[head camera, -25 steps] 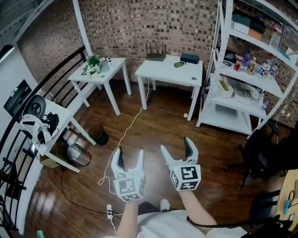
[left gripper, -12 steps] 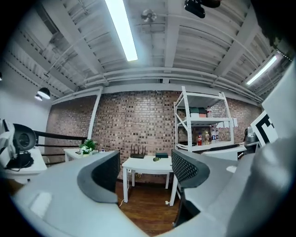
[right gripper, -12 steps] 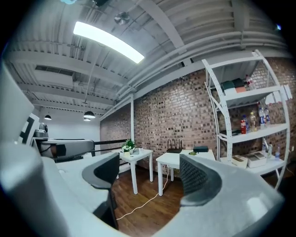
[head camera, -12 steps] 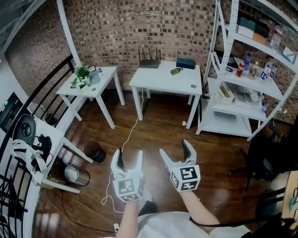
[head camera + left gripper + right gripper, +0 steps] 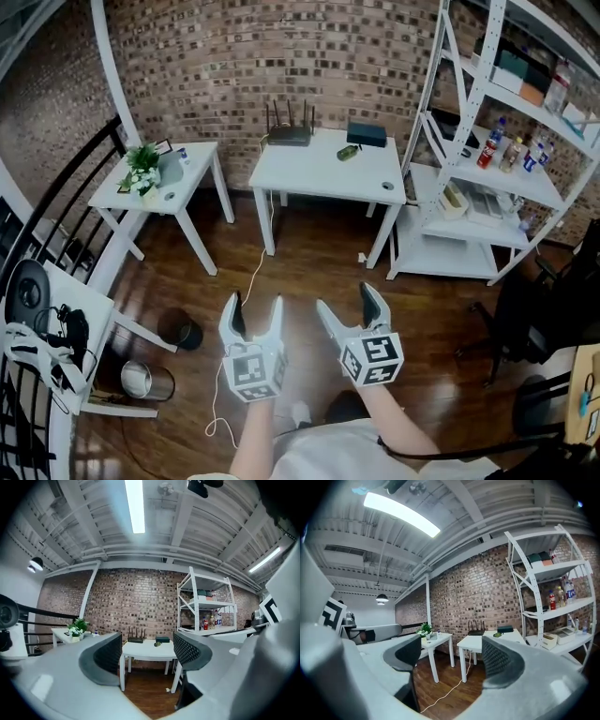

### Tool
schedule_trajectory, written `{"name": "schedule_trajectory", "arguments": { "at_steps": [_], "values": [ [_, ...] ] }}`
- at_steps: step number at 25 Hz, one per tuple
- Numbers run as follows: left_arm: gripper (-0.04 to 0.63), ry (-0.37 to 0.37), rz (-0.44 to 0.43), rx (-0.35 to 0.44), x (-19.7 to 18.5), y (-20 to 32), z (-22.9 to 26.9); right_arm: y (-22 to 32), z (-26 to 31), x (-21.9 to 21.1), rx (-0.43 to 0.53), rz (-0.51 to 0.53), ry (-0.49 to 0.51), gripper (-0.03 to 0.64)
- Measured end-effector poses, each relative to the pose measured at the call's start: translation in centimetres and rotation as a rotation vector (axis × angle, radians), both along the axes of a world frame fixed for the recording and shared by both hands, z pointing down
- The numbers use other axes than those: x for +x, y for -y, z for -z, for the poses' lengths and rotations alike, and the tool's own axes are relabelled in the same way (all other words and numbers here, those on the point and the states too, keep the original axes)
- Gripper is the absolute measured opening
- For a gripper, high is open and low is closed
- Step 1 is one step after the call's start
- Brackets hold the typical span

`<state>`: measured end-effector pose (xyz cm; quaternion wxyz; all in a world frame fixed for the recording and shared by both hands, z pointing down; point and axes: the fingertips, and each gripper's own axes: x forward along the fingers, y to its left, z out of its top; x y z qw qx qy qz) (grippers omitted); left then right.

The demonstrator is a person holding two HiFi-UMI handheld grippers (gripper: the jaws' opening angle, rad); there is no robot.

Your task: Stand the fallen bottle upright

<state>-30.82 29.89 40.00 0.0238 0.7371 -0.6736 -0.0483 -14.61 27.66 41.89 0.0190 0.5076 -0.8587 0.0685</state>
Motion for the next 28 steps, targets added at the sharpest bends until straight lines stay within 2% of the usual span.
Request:
{"name": "schedule_trajectory", "arguments": {
  "at_steps": [7,10,13,19,25,28],
  "values": [
    [0.35,0.005,-0.066,-0.014,1.9,8.9,-1.3,8.7,-0.3,2.6,0.025,-0.082,-0.008,0.371],
    [0.35,0.021,-0.089,-0.026,3.0,14.4,-1.8,13.9,-0.8,3.5,0.025,-0.095,0.007,0.367],
    [0.35,0.049,-0.119,-0.028,4.6,20.2,-1.1,20.2,-0.9,4.9,0.041,-0.113,-0.025,0.359],
    [0.346,0.072,-0.104,0.002,6.6,30.1,0.8,30.0,1.4,7.5,0.109,-0.127,-0.03,0.341],
    [0.341,0.066,-0.209,-0.111,11.8,35.7,-2.9,34.2,-2.5,8.7,0.009,-0.112,-0.025,0.318],
    [0.341,0.078,-0.241,-0.117,13.1,39.1,-3.7,37.0,-2.9,9.7,0.004,-0.132,-0.028,0.311]
  ]
}}
